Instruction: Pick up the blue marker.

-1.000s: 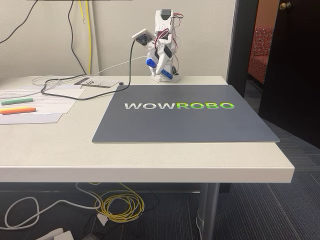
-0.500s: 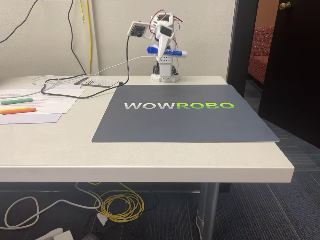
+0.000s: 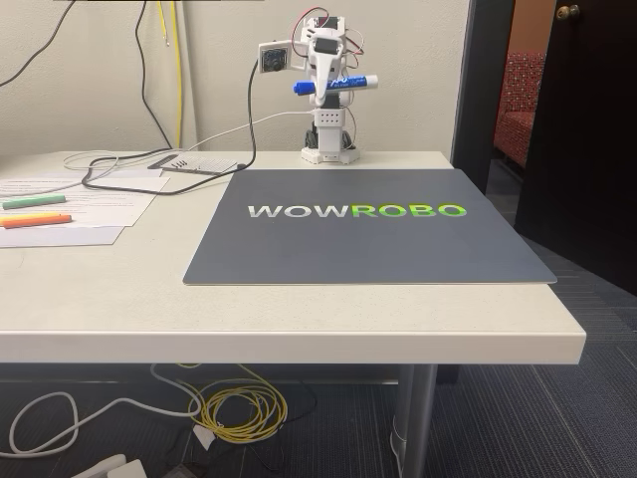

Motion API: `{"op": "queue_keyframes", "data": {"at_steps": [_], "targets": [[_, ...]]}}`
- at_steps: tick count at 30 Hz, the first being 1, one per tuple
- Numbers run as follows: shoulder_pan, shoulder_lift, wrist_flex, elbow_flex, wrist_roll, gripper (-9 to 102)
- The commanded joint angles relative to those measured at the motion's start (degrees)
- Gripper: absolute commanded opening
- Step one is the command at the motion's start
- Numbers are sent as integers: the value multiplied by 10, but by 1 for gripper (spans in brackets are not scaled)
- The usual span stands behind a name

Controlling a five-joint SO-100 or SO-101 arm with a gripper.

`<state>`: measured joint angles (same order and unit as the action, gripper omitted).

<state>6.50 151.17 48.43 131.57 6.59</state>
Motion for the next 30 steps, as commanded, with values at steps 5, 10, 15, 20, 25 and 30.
{"op": "queue_keyframes", "data": {"at_steps": [5,10,15,20,25,30], "targets": [[-4,41,36,-31,-40,0],[-4,58,49,-31,-62,0],[-2,74,69,-32,-76,0],[0,89,84,-32,-90,0],[2,103,97,-32,-102,0],[3,112,104,-32,-114,0]]}}
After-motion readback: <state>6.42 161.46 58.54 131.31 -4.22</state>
